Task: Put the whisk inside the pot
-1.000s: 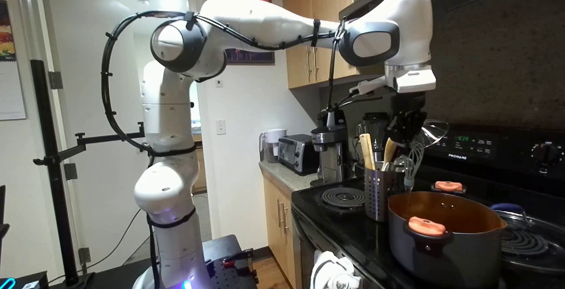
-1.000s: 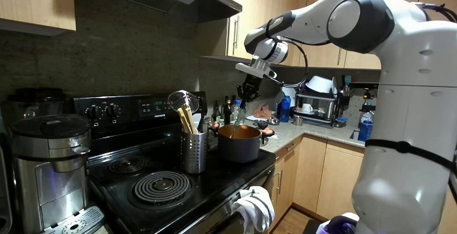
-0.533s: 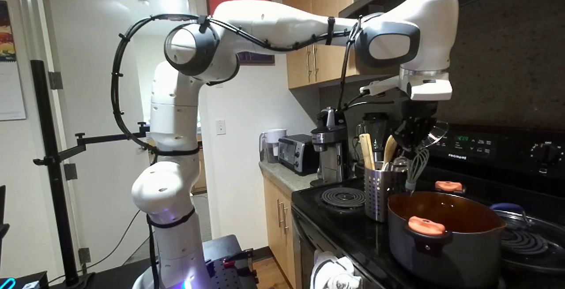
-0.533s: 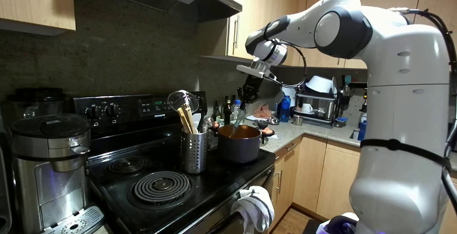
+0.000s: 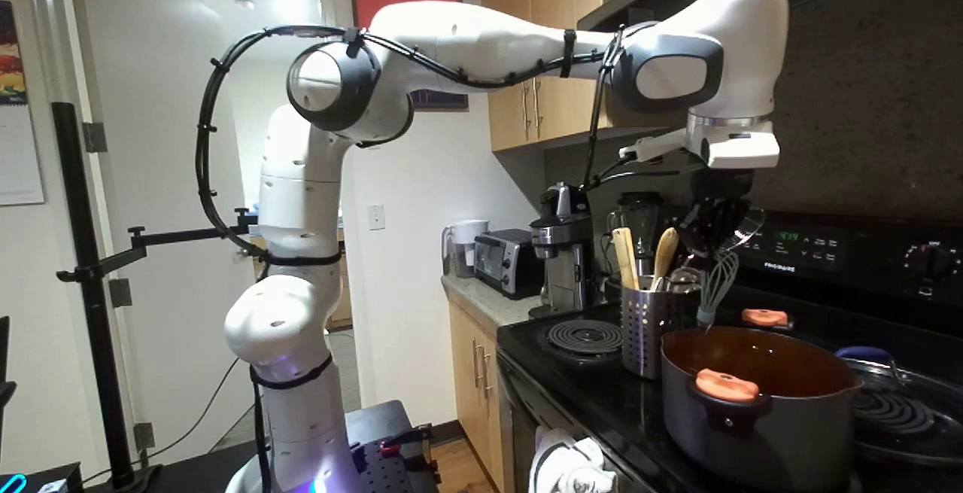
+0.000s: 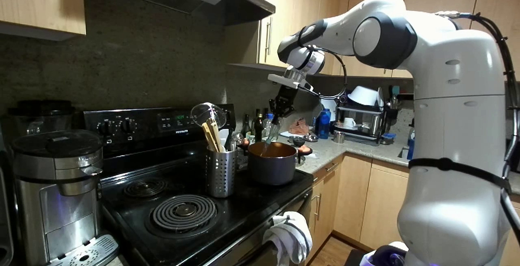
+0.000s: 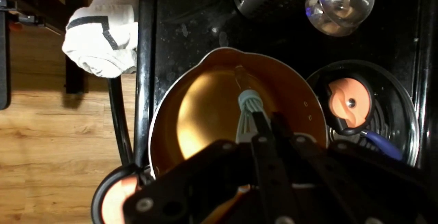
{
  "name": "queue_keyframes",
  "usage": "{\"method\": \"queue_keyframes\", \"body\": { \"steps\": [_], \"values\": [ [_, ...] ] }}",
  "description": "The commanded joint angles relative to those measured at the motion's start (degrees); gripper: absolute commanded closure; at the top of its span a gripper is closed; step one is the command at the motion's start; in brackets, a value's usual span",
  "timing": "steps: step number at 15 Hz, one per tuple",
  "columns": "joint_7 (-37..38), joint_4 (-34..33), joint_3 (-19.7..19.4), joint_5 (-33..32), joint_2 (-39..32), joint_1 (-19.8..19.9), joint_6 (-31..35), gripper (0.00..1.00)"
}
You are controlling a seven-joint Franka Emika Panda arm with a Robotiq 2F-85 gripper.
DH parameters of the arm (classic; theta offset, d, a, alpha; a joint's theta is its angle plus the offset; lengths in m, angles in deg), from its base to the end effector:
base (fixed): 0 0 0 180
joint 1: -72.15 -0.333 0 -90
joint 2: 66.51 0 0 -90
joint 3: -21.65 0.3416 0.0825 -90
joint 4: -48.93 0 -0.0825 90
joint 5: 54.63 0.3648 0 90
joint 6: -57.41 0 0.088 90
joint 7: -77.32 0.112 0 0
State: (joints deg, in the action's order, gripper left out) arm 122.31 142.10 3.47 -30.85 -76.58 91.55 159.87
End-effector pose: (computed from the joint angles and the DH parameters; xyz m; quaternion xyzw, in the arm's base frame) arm 0.5075 -0.3261 0.5488 -0.7110 0.6812 0.0129 0.1738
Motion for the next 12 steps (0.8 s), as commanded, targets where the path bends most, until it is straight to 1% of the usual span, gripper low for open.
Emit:
{"method": "queue_keyframes", "body": {
  "steps": [1, 8, 12],
  "values": [
    [0.95, -2.17, 0.05, 0.66, -2.00, 0.25, -1.71, 0.98],
    [4.35, -9.05, 0.05, 2.38, -9.39, 2.01, -3.80, 0.98],
    [6.27, -14.16, 0.57, 4.25, -13.46, 3.76, -5.64, 0.98]
  ]
}}
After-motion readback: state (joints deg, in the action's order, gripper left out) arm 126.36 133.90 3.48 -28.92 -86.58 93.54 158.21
